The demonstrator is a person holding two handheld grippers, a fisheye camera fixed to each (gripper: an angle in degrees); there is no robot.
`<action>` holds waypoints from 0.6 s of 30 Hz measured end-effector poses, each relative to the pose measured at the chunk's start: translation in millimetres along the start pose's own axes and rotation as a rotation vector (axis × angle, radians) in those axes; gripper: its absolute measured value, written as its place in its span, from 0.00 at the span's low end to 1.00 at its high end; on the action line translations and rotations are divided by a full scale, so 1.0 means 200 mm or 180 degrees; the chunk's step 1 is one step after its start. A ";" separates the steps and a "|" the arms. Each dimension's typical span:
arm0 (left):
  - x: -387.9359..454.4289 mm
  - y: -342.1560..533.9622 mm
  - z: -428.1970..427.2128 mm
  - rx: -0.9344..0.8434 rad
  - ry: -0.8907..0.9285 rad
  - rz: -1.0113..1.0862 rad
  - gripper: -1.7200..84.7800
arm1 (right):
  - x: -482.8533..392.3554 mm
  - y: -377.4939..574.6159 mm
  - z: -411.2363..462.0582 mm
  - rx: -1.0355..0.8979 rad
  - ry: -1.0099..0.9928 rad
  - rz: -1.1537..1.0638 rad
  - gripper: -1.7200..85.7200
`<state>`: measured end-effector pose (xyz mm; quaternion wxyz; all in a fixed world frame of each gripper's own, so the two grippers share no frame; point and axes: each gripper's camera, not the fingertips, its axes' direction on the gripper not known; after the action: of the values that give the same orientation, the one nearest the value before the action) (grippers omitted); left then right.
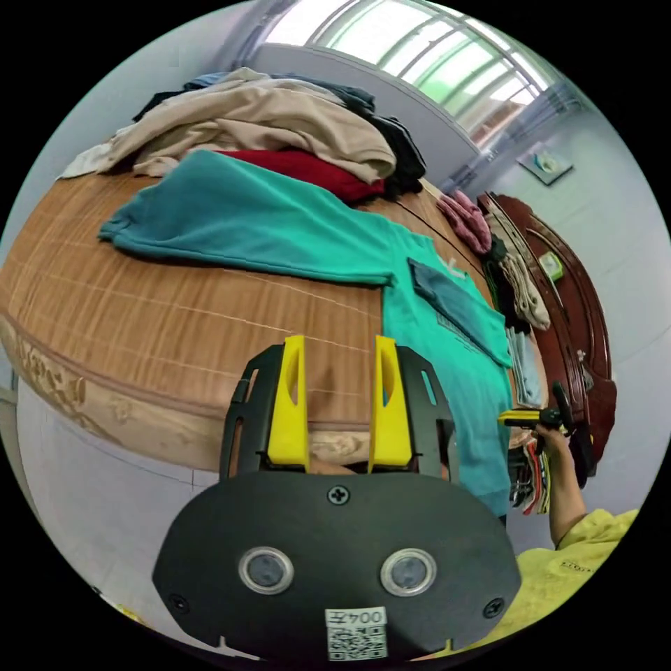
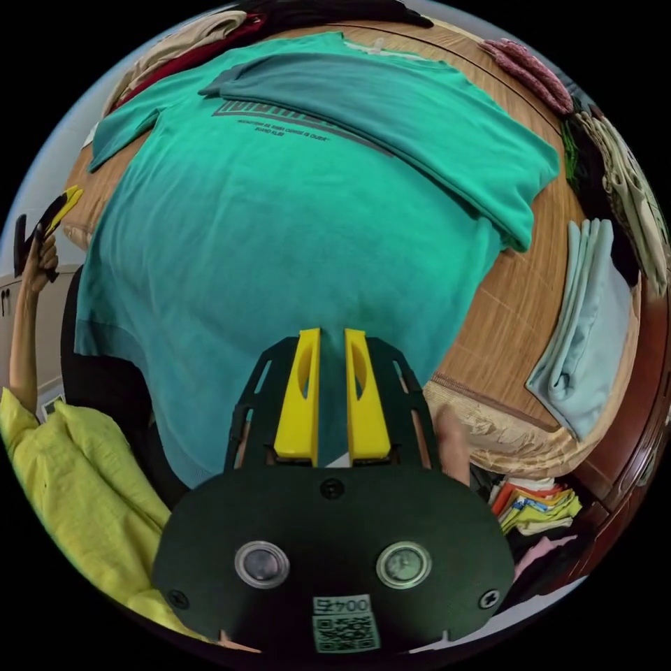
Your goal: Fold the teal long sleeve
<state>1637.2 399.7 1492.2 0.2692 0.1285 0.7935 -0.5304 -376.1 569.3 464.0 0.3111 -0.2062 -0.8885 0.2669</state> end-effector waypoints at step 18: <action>-1.48 -0.22 -0.40 0.0966 0.0478 -0.2281 0.18 | 0.23 -0.04 0.20 -0.0195 -0.0247 0.0184 0.08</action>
<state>1835.6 479.0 1717.1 -0.0139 -0.0798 0.7182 -0.6911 -437.3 573.0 463.1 0.2622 -0.2308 -0.9013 0.2562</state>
